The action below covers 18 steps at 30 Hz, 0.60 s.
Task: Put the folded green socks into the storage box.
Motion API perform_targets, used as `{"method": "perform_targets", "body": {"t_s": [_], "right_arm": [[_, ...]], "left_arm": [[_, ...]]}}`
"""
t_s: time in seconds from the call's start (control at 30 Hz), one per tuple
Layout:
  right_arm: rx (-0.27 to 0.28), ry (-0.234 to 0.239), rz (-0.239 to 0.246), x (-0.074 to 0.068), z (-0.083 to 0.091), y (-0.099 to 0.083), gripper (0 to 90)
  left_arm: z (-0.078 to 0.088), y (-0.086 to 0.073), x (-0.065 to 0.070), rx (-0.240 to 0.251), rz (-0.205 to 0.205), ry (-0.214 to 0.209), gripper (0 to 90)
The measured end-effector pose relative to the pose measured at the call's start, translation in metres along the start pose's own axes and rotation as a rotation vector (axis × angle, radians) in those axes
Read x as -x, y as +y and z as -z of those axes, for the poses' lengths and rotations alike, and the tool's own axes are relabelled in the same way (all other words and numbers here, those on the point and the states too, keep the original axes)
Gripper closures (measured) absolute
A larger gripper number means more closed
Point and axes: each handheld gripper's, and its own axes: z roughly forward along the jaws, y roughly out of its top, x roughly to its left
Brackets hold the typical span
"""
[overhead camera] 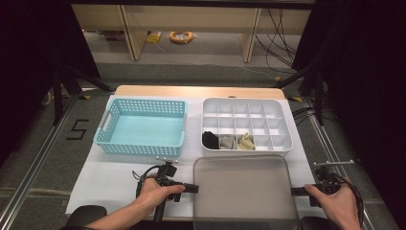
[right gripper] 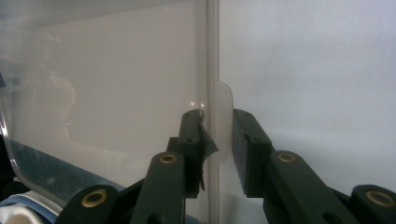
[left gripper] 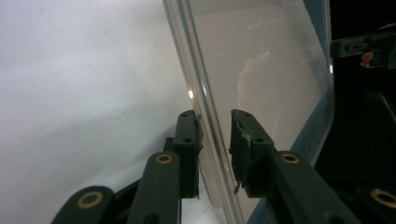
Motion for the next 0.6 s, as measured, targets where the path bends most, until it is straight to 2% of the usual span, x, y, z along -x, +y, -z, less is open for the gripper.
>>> {"method": "perform_targets", "body": {"t_s": [0.03, 0.07, 0.1, 0.17, 0.2, 0.27, 0.33, 0.37, 0.4, 0.43, 0.47, 0.53, 0.57, 0.6], "right_arm": [[0.003, 0.010, -0.024, -0.002, 0.001, -0.001, 75.1], [0.019, 0.005, -0.011, -0.001, 0.000, -0.001, 75.2], [0.010, -0.007, 0.007, 0.000, 0.001, -0.001, 75.2], [0.005, 0.012, 0.015, 0.000, 0.003, -0.001, 75.2], [0.012, 0.023, -0.023, -0.002, 0.002, -0.002, 75.2], [0.016, 0.017, -0.012, -0.002, 0.002, -0.002, 75.1], [0.026, 0.024, 0.032, -0.001, 0.004, -0.003, 75.2], [0.042, 0.015, 0.030, -0.002, 0.004, -0.003, 75.2], [0.040, 0.023, -0.028, -0.006, 0.004, -0.004, 75.2], [0.029, 0.030, -0.027, -0.006, 0.004, -0.004, 75.2], [0.038, 0.033, -0.027, -0.006, 0.004, -0.004, 75.2], [0.051, 0.034, -0.017, -0.005, 0.005, -0.005, 75.2], [0.053, 0.031, 0.015, -0.003, 0.005, -0.004, 75.2], [0.053, 0.025, 0.031, -0.002, 0.005, -0.004, 75.2]], "left_arm": [[0.000, 0.000, 0.000, 0.011, -0.002, -0.007, 72.7], [0.000, 0.000, 0.001, 0.018, -0.002, -0.011, 72.9], [0.001, 0.000, 0.001, 0.018, -0.007, -0.006, 73.1], [0.002, 0.000, 0.002, 0.025, -0.010, -0.008, 73.3], [0.003, 0.001, 0.002, 0.025, -0.013, -0.007, 73.5], [0.003, 0.001, 0.002, 0.027, -0.015, -0.007, 73.5], [0.006, 0.001, 0.003, 0.038, -0.023, -0.009, 73.7], [0.007, 0.002, 0.004, 0.036, -0.024, -0.004, 73.7], [0.008, 0.002, 0.004, 0.033, -0.026, 0.000, 73.8], [0.008, 0.002, 0.005, 0.038, -0.028, -0.002, 73.9], [0.009, 0.003, 0.004, 0.042, -0.058, -0.007, 74.0], [0.012, 0.004, 0.004, 0.029, -0.059, -0.019, 74.1], [0.014, 0.005, 0.004, 0.016, -0.077, 0.000, 74.2], [0.014, 0.005, 0.005, 0.033, -0.067, -0.011, 74.3]]}}
